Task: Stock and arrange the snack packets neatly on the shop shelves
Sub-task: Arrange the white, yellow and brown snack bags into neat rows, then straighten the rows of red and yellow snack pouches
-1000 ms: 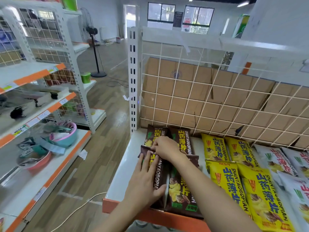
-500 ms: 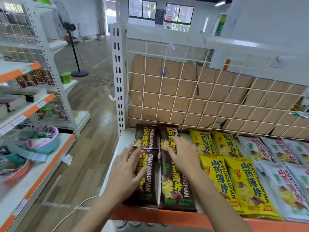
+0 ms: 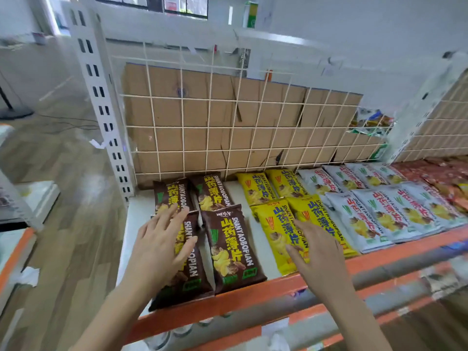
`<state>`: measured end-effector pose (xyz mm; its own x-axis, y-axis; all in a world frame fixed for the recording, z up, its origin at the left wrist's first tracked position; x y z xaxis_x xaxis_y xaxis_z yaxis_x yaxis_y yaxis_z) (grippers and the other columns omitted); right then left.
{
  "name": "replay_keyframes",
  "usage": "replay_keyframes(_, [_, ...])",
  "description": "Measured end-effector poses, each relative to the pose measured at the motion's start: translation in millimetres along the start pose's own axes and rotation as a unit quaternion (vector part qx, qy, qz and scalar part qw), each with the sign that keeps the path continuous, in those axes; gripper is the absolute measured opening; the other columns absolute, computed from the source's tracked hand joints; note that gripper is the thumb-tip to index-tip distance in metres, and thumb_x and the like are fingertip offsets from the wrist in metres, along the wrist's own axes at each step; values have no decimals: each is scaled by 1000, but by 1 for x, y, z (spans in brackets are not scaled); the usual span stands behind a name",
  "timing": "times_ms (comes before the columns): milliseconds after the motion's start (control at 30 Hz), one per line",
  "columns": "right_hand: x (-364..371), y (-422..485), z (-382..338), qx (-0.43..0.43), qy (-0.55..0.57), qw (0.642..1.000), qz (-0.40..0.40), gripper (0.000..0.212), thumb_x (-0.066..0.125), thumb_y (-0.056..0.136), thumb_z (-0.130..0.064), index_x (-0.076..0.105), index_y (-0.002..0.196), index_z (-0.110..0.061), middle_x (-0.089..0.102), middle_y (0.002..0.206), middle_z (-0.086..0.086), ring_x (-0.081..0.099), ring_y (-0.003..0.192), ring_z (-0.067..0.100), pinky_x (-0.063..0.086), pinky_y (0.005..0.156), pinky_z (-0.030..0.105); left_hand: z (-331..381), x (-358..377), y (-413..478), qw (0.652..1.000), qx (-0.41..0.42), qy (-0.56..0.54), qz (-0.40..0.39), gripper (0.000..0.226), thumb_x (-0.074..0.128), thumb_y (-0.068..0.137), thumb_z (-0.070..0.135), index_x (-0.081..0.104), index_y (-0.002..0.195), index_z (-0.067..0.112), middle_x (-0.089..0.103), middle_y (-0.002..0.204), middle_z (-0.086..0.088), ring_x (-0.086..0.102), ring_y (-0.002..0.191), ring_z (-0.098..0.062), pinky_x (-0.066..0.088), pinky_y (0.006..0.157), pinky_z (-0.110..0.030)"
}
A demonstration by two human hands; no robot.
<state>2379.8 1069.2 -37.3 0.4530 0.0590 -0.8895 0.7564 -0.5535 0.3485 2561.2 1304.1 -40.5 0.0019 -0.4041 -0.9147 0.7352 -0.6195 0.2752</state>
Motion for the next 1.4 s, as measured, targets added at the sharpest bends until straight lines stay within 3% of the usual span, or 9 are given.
replay_keyframes(133, [-22, -36, 22, 27, -27, 998, 40, 54, 41, 83, -52, 56, 122, -18, 61, 118, 3, 54, 108, 21, 43, 85, 35, 26, 2, 2, 998, 62, 6, -2, 64, 31, 85, 55, 53, 131, 17, 55, 131, -6, 52, 117, -31, 44, 92, -48])
replay_keyframes(233, [-37, -61, 35, 77, -37, 994, 64, 52, 46, 79, -45, 58, 119, -14, 64, 112, 7, 62, 99, 30, 47, 79, 41, 46, 3, 3, 995, 100, 2, 2, 62, 32, 84, 55, 54, 129, 19, 57, 127, -2, 54, 113, -28, 44, 91, -46])
replay_keyframes(333, [-50, -84, 50, 118, -50, 989, 68, 53, 43, 80, -47, 59, 118, -13, 64, 111, 6, 62, 101, 30, 46, 83, 41, 66, 7, 4, 991, 133, 5, -1, 59, 34, 84, 54, 57, 125, 18, 60, 122, -3, 54, 107, -27, 47, 86, -45])
replay_keyframes(433, [-61, -106, 72, 168, -71, 980, 77, 44, 59, 81, -38, 58, 119, -15, 63, 113, 6, 61, 102, 30, 46, 84, 41, 86, 13, 6, 987, 159, 11, -13, 59, 34, 84, 53, 58, 123, 17, 61, 120, -5, 55, 105, -28, 48, 84, -46])
replay_keyframes(600, [-83, -135, 111, 228, -65, 967, 89, 53, 45, 79, -54, 56, 121, -24, 60, 117, -2, 57, 108, 25, 43, 89, 42, 125, 22, 10, 983, 182, 6, -15, 60, 34, 82, 55, 60, 121, 17, 62, 120, -4, 58, 105, -28, 47, 84, -45])
replay_keyframes(667, [-96, -143, 128, 242, -55, 963, 102, 49, 50, 82, -50, 55, 124, -24, 59, 119, -2, 54, 113, 24, 41, 92, 42, 145, 25, 11, 983, 185, 5, -14, 64, 28, 86, 61, 61, 120, 17, 62, 118, -4, 59, 102, -29, 47, 82, -45])
replay_keyframes(1000, [-154, -169, 239, 239, -70, 962, 114, 51, 72, 78, -28, 55, 125, -18, 59, 122, 5, 56, 112, 33, 44, 88, 49, 264, 45, -6, 984, 175, -12, 13, 61, 35, 80, 53, 61, 121, 16, 62, 120, -6, 60, 104, -31, 46, 82, -47])
replay_keyframes(1267, [-189, -170, 326, 240, -63, 967, 58, 50, 60, 84, -40, 49, 129, -21, 52, 132, 0, 47, 124, 28, 37, 98, 46, 335, 61, -17, 990, 137, 2, 22, 66, 32, 82, 56, 56, 127, 15, 58, 125, -6, 56, 109, -35, 46, 87, -51])
replay_keyframes(1400, [-200, -169, 357, 241, -48, 968, 58, 50, 58, 84, -42, 49, 129, -23, 51, 132, -2, 45, 125, 24, 36, 100, 44, 367, 70, -8, 990, 141, 12, 24, 59, 46, 81, 49, 56, 126, 13, 60, 122, -10, 58, 108, -38, 46, 84, -55])
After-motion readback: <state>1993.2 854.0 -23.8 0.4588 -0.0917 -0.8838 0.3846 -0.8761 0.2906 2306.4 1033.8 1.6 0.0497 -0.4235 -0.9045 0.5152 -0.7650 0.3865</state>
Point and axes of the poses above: each hand's wrist, its own y-axis towards the middle knuckle, its own x-axis out of the palm, z = x × y, the point moved 2 cm from there along y, towards the middle knuckle
